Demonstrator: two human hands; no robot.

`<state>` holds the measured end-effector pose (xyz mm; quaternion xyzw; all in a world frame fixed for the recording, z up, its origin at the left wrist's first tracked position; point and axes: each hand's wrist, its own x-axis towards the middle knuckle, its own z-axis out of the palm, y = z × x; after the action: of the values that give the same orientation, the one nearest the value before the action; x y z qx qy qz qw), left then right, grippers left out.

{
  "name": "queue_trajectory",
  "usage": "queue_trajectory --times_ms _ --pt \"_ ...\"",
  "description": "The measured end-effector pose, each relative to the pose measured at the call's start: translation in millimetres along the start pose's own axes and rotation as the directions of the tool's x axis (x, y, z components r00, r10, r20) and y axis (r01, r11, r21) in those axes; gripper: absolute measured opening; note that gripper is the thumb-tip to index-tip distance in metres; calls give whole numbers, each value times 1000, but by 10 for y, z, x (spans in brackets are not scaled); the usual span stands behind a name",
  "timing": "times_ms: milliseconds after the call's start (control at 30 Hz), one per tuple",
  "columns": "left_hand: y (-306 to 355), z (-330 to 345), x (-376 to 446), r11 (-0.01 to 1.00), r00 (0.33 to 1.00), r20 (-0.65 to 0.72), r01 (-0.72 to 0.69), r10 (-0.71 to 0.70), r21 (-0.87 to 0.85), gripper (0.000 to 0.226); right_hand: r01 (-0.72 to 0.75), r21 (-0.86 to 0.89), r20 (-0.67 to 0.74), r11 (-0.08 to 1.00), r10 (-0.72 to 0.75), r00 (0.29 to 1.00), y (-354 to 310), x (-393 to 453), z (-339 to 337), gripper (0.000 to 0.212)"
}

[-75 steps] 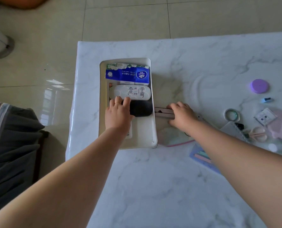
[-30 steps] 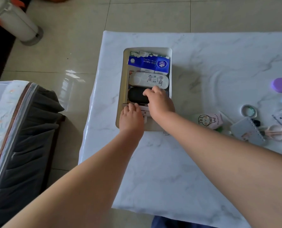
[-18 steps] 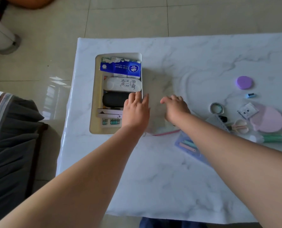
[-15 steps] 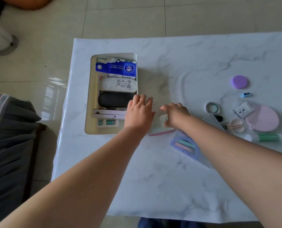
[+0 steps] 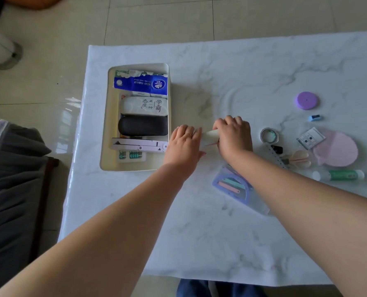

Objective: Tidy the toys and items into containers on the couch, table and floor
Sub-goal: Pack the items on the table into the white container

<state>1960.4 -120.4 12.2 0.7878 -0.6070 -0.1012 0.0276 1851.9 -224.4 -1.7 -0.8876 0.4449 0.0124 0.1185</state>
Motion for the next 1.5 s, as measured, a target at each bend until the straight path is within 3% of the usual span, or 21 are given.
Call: queue_trajectory --times_ms 100,233,433,633,733,900,1033,1100,1200,1333,1500 --pt "5 -176 101 995 969 -225 99 -101 -18 32 37 72 -111 997 -29 993 -99 95 -233 25" --pt "-257 -601 135 961 927 -268 277 -264 12 29 148 190 -109 970 -129 986 -575 209 -495 35" --pt "-939 -699 -135 878 881 -37 473 -471 74 25 234 393 202 889 -332 921 -1369 238 -478 35" --pt "-1317 -407 -440 887 875 157 438 -458 143 34 208 404 384 891 -372 845 -1768 205 -87 37" --pt "-1355 -295 -487 908 884 213 392 -417 149 38 172 373 404 912 -326 855 -1772 172 75 30" --pt "-1341 -224 -518 921 839 383 327 -386 213 61 178 209 412 962 -252 876 -1742 122 291 20" --pt "-1367 -218 -460 925 806 465 260 -365 276 64 275 2 358 961 -258 897 -1731 113 323 31" --pt "-1357 -249 -428 912 777 490 269 -396 310 64 270 41 345 962 -267 900 -1699 116 293 29" --pt "-1260 -339 -402 902 830 369 328 -417 281 51 191 223 202 956 -237 950 -1574 114 165 22" --pt "-1010 -494 -356 947 943 131 287 -306 147 42 80 334 6 939 -87 996 -1206 91 -70 13" --pt "-356 -505 -257 992 990 -73 123 -121 21 39 -45 267 75 963 26 997 -412 -162 -233 18"
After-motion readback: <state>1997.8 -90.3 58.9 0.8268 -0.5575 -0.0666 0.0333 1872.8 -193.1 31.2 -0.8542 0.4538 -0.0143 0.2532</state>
